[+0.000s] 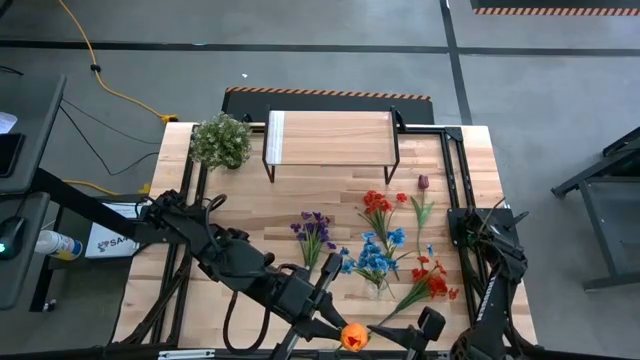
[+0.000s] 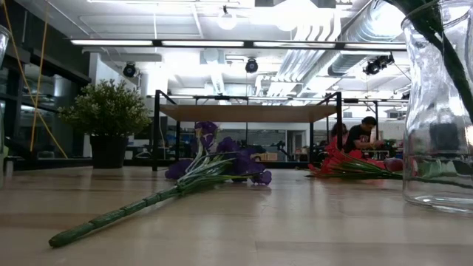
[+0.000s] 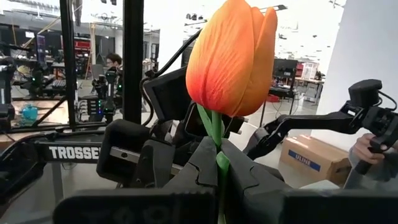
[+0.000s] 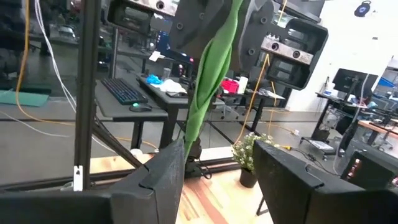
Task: Pick and place flowers into a vace then onto a shelf
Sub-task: Put the light orange flower into the right transparent vase
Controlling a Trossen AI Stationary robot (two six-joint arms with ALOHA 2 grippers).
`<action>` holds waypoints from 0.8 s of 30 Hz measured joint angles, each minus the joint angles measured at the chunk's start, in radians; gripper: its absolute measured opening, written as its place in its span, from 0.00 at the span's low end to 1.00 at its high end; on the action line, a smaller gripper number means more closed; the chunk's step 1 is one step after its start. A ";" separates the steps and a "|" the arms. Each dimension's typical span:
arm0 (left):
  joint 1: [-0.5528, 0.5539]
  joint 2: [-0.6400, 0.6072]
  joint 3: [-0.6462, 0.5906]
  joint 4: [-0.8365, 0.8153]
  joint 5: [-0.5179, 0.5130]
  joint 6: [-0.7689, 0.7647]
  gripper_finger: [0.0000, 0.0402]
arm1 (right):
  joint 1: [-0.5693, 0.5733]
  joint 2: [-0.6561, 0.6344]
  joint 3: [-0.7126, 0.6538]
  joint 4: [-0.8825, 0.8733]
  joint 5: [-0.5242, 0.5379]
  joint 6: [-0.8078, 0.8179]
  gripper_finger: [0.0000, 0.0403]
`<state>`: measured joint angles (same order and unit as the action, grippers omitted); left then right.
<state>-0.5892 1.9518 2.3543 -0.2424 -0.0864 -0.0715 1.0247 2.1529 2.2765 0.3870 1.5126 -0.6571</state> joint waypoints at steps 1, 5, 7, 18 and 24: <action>0.000 0.000 0.000 0.000 0.000 0.000 0.08 | -0.004 0.000 0.000 0.000 -0.013 0.004 0.45; 0.000 0.000 0.000 0.000 0.001 0.005 0.08 | -0.012 0.000 0.000 0.000 -0.029 0.026 0.45; 0.000 0.002 0.000 0.001 0.001 0.015 0.08 | -0.017 0.000 0.000 0.000 -0.031 0.029 0.45; 0.000 0.010 0.002 -0.009 0.007 0.017 0.08 | -0.030 0.000 0.000 0.000 -0.082 0.055 0.45; 0.000 0.010 0.002 -0.008 0.008 0.016 0.08 | -0.030 0.000 0.000 0.020 -0.081 0.055 0.43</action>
<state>-0.5892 1.9617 2.3558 -0.2508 -0.0784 -0.0551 0.9943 2.1529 2.2765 0.4066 1.4315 -0.6022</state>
